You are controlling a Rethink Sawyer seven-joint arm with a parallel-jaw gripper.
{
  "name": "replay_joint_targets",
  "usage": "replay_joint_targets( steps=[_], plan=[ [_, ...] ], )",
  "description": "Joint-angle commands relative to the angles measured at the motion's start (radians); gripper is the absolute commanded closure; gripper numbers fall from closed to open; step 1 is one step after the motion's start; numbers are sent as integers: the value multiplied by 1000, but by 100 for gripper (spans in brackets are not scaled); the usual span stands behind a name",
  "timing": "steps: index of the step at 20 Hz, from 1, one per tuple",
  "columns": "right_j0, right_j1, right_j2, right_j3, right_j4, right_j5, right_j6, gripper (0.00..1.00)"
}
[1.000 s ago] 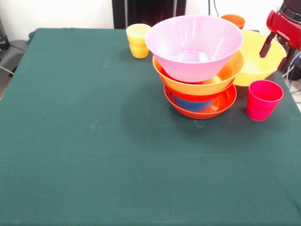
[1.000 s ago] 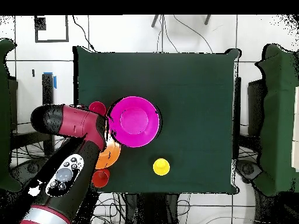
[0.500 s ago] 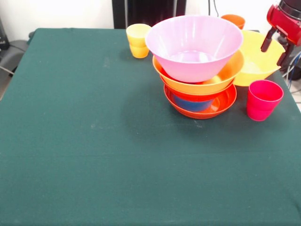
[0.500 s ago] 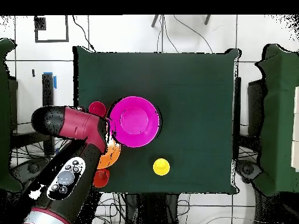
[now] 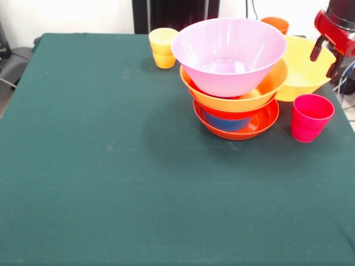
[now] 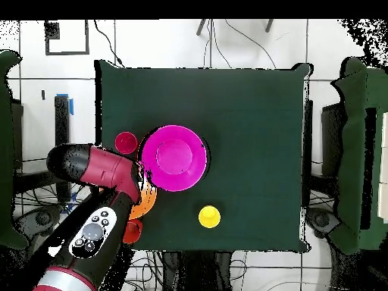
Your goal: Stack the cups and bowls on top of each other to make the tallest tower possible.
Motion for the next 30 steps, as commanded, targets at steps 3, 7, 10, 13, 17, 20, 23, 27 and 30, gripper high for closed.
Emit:
replay_joint_targets(
  steps=[3,7,10,13,17,20,23,27,30],
  plan=[
    [-31,54,193,78,47,-130,149,0],
    [-41,61,213,83,51,-163,137,0],
    [-51,63,229,87,47,-184,129,0],
    [-58,60,235,88,38,-192,129,0],
    [-65,56,241,89,29,-191,130,0],
    [-68,59,249,87,26,-199,132,0],
    [-73,60,258,91,22,-198,127,0],
    [-80,57,265,96,14,-161,121,0],
    [-87,65,275,95,13,-166,116,0]
  ],
)
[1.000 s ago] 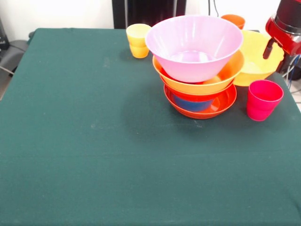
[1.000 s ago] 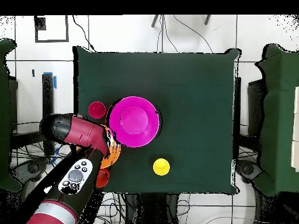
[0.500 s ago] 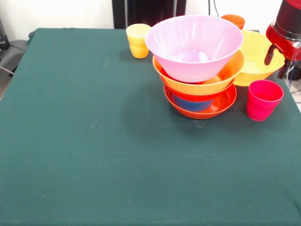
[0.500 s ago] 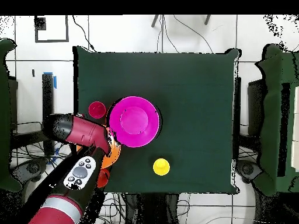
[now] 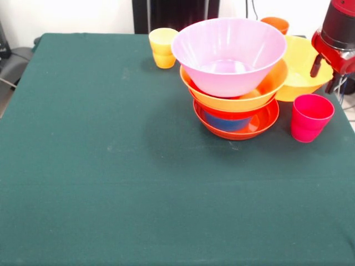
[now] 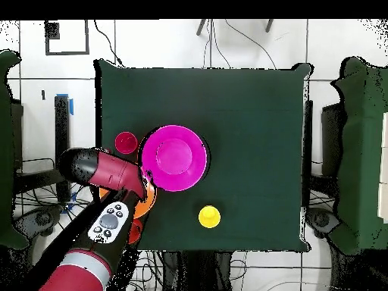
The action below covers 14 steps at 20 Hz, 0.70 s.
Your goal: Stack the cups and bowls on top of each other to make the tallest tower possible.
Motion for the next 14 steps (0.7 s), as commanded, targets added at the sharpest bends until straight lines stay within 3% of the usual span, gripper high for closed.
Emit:
replay_joint_targets(
  steps=[1,14],
  plan=[
    [-36,58,153,44,-7,-31,112,0],
    [-82,91,223,55,-14,-120,62,0]
  ],
)
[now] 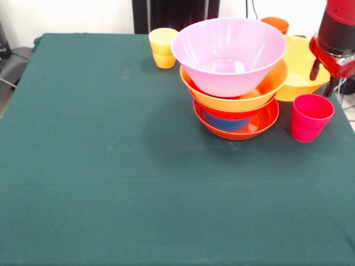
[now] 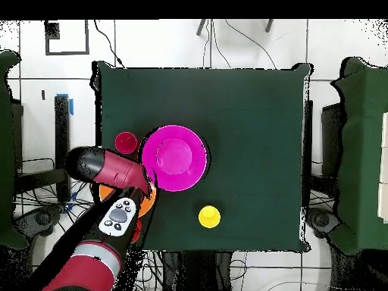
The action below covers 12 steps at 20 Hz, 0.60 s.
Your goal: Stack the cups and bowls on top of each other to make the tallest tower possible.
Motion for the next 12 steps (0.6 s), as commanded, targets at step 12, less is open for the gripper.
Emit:
replay_joint_targets(
  steps=[12],
  plan=[
    [-56,106,183,47,-49,-108,53,0]
  ],
)
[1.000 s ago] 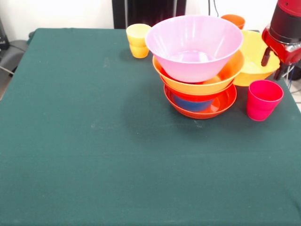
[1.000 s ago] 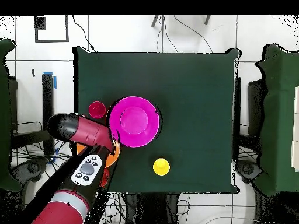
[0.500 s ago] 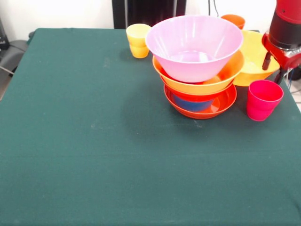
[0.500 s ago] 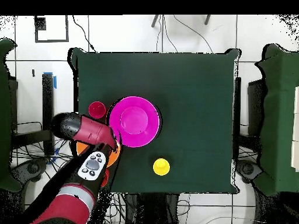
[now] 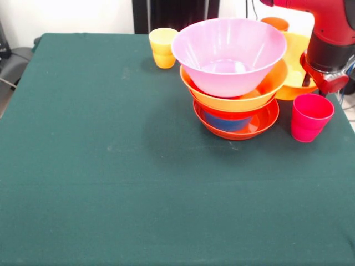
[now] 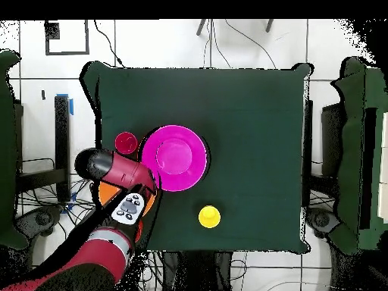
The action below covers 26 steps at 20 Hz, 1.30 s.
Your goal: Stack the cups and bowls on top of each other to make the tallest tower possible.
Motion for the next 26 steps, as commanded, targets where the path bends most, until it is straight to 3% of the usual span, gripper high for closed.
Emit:
replay_joint_targets(
  steps=[1,23,24,26],
  plan=[
    [-21,45,131,50,-51,-42,53,0],
    [-15,16,105,74,-70,-19,49,0],
    [-23,13,116,79,-71,-25,43,100],
    [-27,15,118,79,-71,-29,39,100]
  ],
)
